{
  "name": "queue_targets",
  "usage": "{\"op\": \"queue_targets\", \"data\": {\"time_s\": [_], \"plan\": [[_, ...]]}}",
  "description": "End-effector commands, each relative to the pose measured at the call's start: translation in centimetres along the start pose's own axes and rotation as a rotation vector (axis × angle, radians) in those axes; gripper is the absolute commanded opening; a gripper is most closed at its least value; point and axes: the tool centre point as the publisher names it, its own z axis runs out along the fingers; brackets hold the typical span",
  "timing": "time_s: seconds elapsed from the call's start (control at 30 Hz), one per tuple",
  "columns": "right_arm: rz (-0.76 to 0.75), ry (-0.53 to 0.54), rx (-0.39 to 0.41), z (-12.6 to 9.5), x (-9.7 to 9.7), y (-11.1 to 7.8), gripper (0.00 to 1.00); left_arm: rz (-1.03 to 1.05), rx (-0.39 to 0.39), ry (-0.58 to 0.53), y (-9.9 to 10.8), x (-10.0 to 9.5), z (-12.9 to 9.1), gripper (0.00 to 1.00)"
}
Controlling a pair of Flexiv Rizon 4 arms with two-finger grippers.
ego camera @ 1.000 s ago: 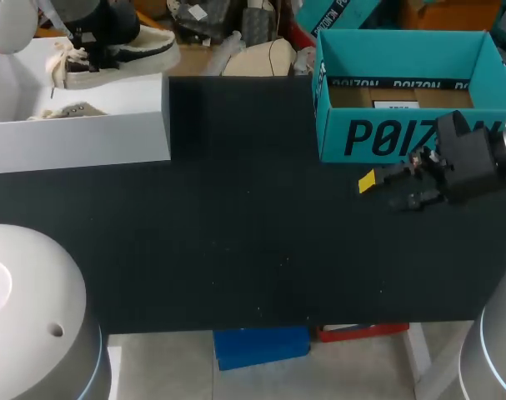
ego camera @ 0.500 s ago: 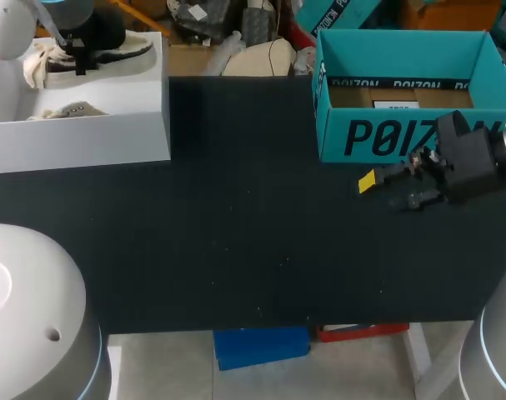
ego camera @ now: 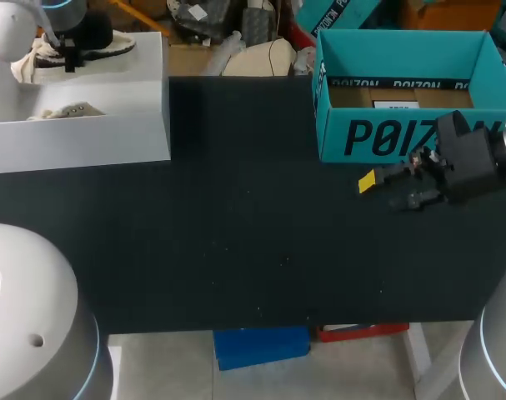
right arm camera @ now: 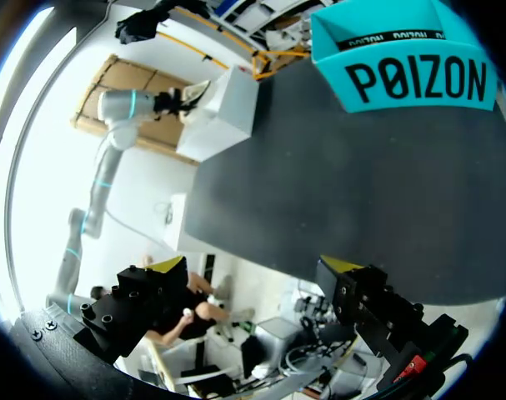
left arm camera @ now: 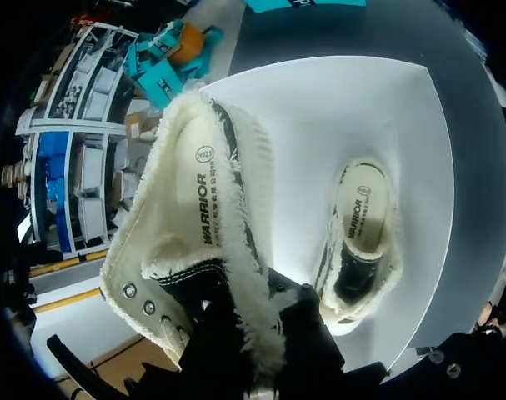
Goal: Take the shoe out of the shoebox, open the shoe tongue, remove and reinsert the insole, then place the shoe into the shoebox
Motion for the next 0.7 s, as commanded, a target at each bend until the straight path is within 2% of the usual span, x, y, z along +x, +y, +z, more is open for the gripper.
{"op": "queue_targets", "data": {"time_s": [0.03, 0.4, 0.7], "plan": [[0.001, -0.002, 0.000, 0.0, 0.0, 0.0, 1.00, 0.002, 0.003, 0.017, -0.4, -1.6, 2.8, 0.00], [0.001, -0.002, 0.000, 0.0, 0.0, 0.0, 1.00, -0.003, -0.004, 0.055, -1.0, -2.5, 7.9, 0.00], [0.001, -0.002, 0.000, 0.0, 0.0, 0.0, 1.00, -0.006, -0.011, 0.092, -1.3, -1.9, 10.1, 0.00]]}}
